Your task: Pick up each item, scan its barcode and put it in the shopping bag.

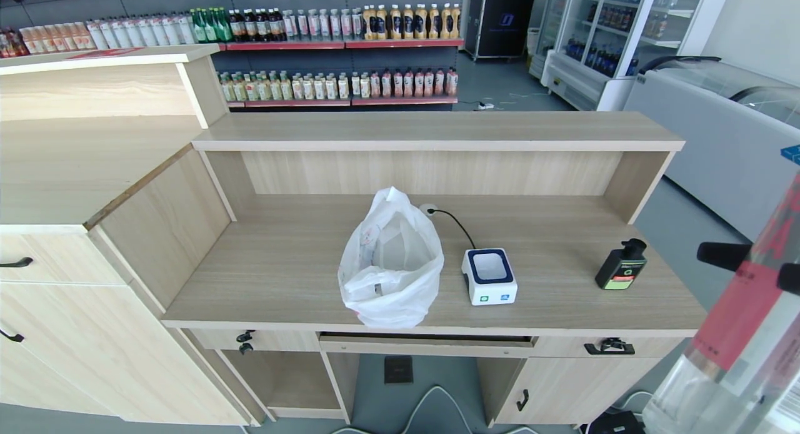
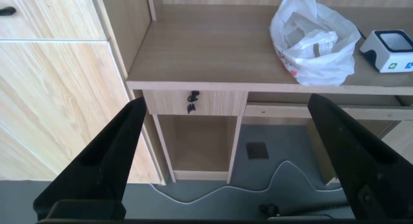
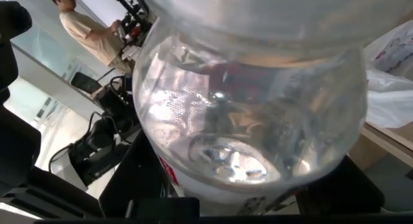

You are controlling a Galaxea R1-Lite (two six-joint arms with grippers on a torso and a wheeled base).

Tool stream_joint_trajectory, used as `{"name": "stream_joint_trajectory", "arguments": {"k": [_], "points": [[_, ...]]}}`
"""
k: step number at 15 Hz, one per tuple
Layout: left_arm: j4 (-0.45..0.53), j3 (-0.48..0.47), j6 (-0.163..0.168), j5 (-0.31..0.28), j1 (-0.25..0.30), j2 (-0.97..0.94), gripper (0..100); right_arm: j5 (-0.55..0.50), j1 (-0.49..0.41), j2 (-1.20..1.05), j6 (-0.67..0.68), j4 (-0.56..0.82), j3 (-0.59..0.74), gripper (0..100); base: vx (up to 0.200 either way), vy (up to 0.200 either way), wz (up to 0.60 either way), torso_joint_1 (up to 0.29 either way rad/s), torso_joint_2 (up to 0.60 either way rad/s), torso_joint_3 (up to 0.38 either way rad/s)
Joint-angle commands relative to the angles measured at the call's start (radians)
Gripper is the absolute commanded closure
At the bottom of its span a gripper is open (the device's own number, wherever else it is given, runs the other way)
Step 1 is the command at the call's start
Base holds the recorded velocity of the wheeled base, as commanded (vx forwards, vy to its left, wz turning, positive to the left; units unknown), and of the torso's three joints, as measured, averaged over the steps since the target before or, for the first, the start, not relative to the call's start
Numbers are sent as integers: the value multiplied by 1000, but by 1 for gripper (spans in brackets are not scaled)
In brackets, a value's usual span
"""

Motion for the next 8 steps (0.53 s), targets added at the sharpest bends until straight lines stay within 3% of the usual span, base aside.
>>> {"name": "stream_joint_trajectory", "arguments": {"k": [1, 8], "points": [[0, 0, 0, 0, 0, 2, 0, 1, -6, 0, -1, -1, 3, 100, 0, 0, 0, 0, 0, 0], [0, 0, 0, 0, 0, 0, 0, 4, -7, 4, -1, -3, -3, 100, 0, 0, 0, 0, 0, 0]]}}
